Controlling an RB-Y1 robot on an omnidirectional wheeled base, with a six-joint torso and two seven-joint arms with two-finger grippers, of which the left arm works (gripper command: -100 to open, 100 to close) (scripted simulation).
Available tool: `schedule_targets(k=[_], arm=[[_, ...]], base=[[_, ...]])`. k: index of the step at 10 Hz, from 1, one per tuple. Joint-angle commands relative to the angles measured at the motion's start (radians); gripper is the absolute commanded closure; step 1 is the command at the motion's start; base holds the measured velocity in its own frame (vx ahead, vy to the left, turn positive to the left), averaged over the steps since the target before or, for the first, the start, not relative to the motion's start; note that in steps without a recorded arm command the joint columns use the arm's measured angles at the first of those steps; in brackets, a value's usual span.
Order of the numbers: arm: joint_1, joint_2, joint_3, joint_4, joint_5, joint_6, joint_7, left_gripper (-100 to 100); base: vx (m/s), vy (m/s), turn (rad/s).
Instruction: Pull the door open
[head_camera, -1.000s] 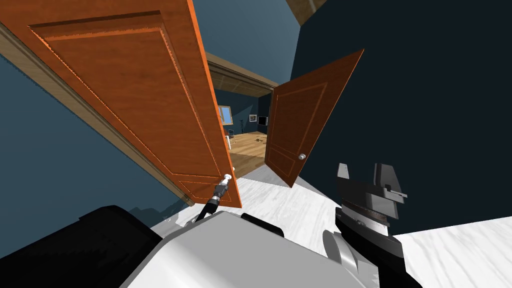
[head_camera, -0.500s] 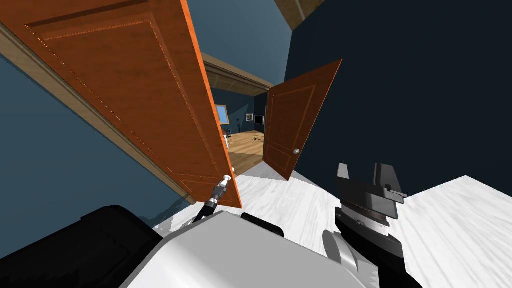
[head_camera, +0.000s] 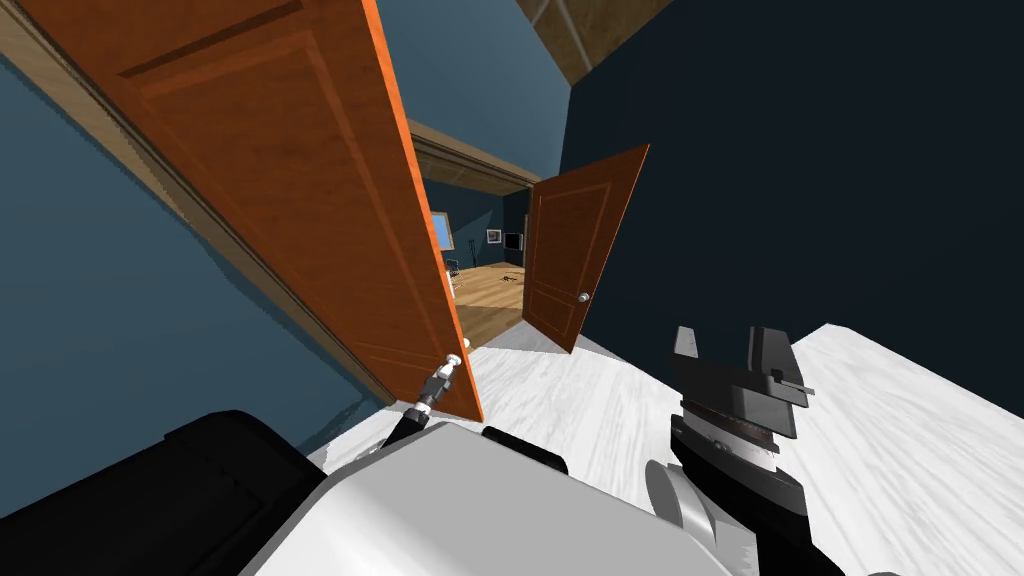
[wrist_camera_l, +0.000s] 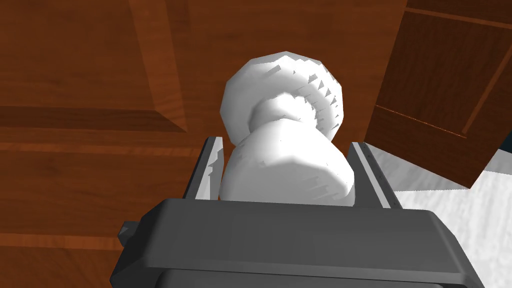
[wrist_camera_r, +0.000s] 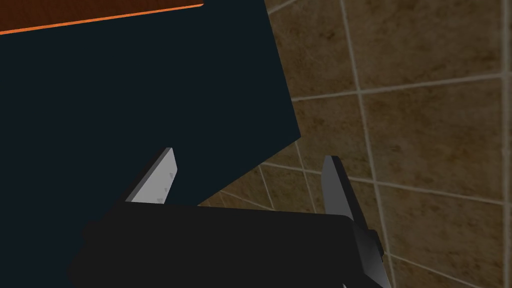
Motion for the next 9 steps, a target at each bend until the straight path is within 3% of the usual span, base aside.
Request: schedule_targets(k=[1,6,9], arm=[[0.005,0.009,-0.009,0.008,-0.006,-0.021,0.014,100],[0.022,0.042,-0.043,0.038,-0.027,-0.088,0.062,100],[0.03,0.056,-0.057,0.05,-0.036,-0.116,0.083,100]], base=[[-0.243,0.06,-0.175],[-0.201,0.044,-0.139],[-0.193,0.037,-0.115]])
